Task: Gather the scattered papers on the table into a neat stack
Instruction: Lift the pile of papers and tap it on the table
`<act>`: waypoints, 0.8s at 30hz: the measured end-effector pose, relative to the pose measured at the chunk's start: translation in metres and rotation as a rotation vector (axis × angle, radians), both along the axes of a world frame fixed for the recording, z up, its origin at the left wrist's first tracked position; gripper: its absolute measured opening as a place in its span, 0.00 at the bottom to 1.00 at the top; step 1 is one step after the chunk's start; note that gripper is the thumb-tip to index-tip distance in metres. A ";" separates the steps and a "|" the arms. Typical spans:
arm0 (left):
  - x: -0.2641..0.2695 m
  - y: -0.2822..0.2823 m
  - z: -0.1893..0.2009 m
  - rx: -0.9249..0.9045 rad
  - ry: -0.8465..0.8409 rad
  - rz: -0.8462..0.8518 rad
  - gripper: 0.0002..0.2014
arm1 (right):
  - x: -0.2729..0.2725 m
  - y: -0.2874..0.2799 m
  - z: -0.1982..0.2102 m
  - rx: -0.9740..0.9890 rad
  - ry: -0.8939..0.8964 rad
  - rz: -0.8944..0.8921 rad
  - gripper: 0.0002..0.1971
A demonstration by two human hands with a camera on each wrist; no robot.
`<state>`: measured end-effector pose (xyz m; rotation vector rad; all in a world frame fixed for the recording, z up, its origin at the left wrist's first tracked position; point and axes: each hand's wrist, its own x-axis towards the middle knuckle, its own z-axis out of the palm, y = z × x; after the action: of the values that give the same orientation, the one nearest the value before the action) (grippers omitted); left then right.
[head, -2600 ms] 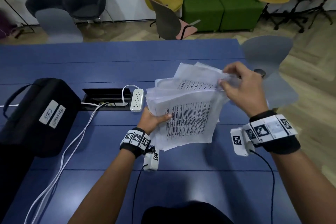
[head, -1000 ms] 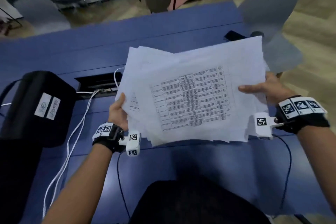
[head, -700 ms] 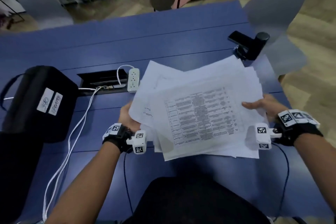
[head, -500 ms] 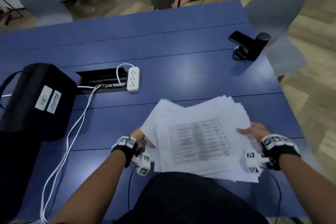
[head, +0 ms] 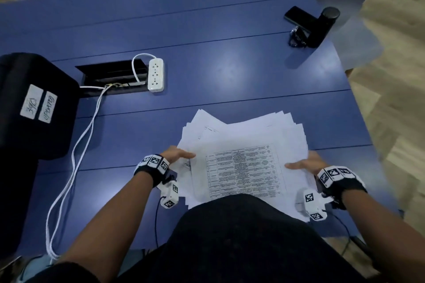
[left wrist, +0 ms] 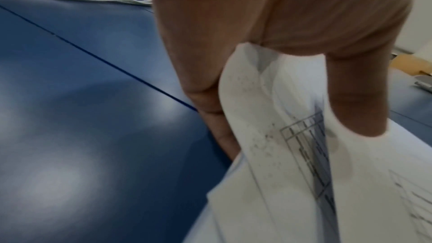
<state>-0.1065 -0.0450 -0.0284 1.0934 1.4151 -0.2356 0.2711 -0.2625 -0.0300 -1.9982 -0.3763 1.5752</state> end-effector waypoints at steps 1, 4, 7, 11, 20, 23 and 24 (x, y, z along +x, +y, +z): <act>0.004 -0.001 0.002 0.024 0.008 -0.016 0.33 | 0.000 0.000 0.000 0.024 -0.011 -0.016 0.27; 0.013 -0.003 0.013 0.173 -0.058 0.056 0.18 | 0.007 0.000 -0.001 0.136 -0.047 -0.105 0.41; 0.014 0.001 0.031 0.158 -0.281 0.180 0.23 | 0.012 0.006 0.021 0.264 -0.045 -0.110 0.27; 0.010 0.008 0.043 0.073 -0.497 0.122 0.38 | 0.023 0.020 0.052 0.435 -0.005 -0.098 0.25; 0.047 0.042 0.118 0.576 -0.478 0.240 0.16 | 0.032 0.060 0.113 0.640 -0.162 -0.184 0.32; 0.053 0.046 0.161 0.763 -0.595 0.359 0.15 | 0.031 0.077 0.137 0.781 -0.192 -0.300 0.28; 0.052 0.045 0.170 0.812 -0.628 0.394 0.16 | 0.032 0.081 0.139 0.816 -0.191 -0.357 0.27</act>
<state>-0.0540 0.0003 0.1420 1.3273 1.1095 0.9665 0.3032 -0.1814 0.1093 -1.4567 -0.5834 0.8120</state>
